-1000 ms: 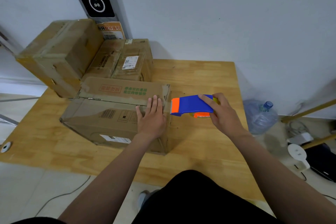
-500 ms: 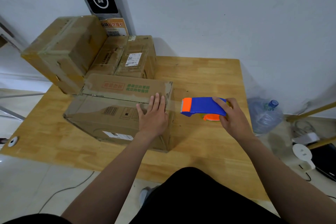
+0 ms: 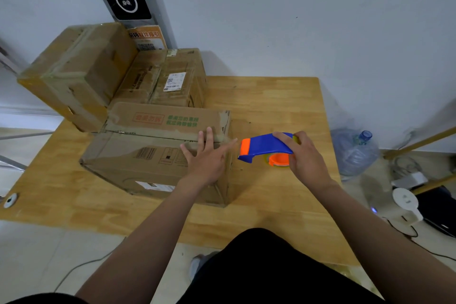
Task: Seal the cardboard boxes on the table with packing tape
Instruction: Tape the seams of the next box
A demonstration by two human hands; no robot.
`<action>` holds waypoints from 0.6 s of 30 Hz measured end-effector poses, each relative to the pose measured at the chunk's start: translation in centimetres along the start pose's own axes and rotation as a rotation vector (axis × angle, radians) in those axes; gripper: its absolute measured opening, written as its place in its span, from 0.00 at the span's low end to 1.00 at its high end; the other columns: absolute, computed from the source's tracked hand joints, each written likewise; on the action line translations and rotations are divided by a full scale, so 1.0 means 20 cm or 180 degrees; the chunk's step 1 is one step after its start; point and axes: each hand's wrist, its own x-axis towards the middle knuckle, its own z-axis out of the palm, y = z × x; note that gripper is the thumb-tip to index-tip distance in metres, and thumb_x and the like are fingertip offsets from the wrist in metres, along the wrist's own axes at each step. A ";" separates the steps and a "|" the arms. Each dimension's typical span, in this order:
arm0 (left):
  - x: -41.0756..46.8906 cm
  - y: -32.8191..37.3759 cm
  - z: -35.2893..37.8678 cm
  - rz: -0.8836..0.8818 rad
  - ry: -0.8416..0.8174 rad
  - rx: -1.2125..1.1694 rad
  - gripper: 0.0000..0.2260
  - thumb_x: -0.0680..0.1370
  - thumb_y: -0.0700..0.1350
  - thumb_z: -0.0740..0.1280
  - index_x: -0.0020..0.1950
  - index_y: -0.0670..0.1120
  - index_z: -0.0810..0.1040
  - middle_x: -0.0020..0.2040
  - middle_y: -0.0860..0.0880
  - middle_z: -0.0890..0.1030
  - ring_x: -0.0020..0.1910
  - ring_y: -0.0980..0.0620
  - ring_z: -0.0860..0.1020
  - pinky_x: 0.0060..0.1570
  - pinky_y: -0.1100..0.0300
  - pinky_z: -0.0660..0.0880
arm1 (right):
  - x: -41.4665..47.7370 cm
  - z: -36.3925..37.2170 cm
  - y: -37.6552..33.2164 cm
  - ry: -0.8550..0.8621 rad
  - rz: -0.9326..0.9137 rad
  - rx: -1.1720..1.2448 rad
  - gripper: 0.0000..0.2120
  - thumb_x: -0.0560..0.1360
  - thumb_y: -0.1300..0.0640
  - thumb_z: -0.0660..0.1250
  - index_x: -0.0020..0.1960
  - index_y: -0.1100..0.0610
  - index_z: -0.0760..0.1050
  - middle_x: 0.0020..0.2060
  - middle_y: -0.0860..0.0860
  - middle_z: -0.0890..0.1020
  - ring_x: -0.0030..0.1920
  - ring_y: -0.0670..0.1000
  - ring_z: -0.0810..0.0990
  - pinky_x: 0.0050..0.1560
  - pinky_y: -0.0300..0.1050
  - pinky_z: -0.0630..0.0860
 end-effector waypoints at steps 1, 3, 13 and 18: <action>0.01 0.01 0.00 0.0008 -0.0065 0.0060 0.28 0.87 0.44 0.49 0.76 0.76 0.53 0.82 0.45 0.31 0.79 0.41 0.28 0.66 0.23 0.30 | 0.01 0.00 -0.02 -0.0030 0.0036 -0.0038 0.34 0.77 0.65 0.62 0.77 0.39 0.62 0.55 0.52 0.67 0.54 0.55 0.71 0.40 0.52 0.78; 0.03 0.01 0.00 0.0009 -0.0232 0.0128 0.29 0.86 0.41 0.50 0.75 0.76 0.56 0.81 0.43 0.28 0.77 0.38 0.26 0.66 0.21 0.30 | 0.02 0.00 -0.05 -0.0075 0.0056 -0.0140 0.34 0.78 0.64 0.61 0.77 0.39 0.62 0.56 0.52 0.67 0.55 0.55 0.71 0.41 0.51 0.78; 0.04 0.03 -0.04 -0.0132 -0.0571 0.0208 0.28 0.86 0.41 0.51 0.77 0.73 0.57 0.79 0.44 0.24 0.76 0.38 0.24 0.64 0.20 0.30 | 0.08 0.01 -0.16 -0.0125 0.0087 -0.0568 0.35 0.79 0.64 0.63 0.76 0.35 0.57 0.57 0.53 0.67 0.53 0.56 0.70 0.38 0.47 0.73; 0.04 0.05 -0.06 -0.0238 -0.0665 0.0241 0.32 0.85 0.37 0.52 0.77 0.73 0.58 0.78 0.45 0.24 0.76 0.39 0.24 0.62 0.19 0.31 | 0.11 0.00 -0.19 -0.0103 0.0114 -0.0681 0.35 0.78 0.65 0.64 0.75 0.35 0.58 0.57 0.54 0.67 0.52 0.57 0.71 0.35 0.47 0.71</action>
